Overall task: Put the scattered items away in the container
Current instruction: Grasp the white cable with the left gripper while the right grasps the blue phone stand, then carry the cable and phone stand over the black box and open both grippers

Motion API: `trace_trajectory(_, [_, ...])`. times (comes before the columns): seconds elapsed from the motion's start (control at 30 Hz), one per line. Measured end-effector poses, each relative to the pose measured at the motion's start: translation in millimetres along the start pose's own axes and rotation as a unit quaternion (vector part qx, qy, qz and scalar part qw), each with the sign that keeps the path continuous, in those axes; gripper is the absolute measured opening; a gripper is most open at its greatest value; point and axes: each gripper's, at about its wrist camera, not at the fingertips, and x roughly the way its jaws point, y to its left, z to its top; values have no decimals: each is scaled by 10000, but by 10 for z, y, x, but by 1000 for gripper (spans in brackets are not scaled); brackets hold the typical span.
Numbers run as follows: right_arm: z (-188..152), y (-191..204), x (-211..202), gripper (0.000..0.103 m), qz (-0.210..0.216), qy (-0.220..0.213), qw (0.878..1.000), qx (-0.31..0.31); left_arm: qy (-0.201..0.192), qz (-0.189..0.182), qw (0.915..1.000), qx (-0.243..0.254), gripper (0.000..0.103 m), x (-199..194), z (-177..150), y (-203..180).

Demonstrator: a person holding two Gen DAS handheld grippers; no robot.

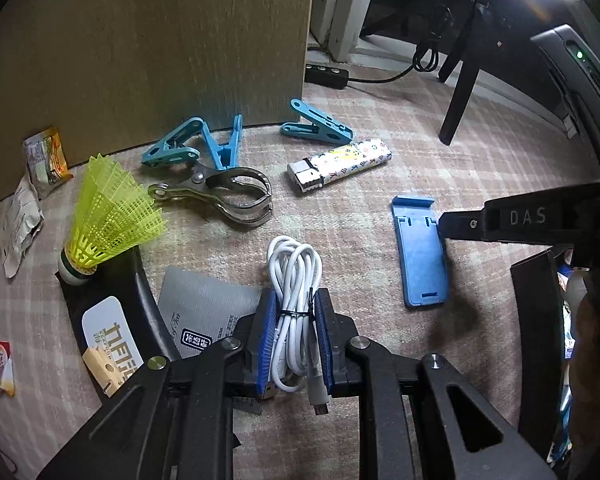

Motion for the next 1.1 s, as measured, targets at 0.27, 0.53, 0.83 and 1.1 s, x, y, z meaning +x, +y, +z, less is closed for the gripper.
trace_trajectory(0.27, [-54, 203, 22, 42, -90, 103, 9989, -438, -22, -71, 10000, -18, 18, 62, 139, 36])
trace_trajectory(0.53, [-109, 622, 139, 36, -712, -31, 9923, -1012, -26, -145, 9997, -179, 18, 42, 106, 99])
trace_trajectory(0.83, [-219, 296, -84, 35, -254, -63, 9971, -721, -106, -189, 9996, -207, 17, -140, 92, 84])
trace_trajectory(1.1, [-321, -92, -678, 35, 8, -419, 9970, -653, -301, -254, 9992, -77, 16, -397, 121, -108])
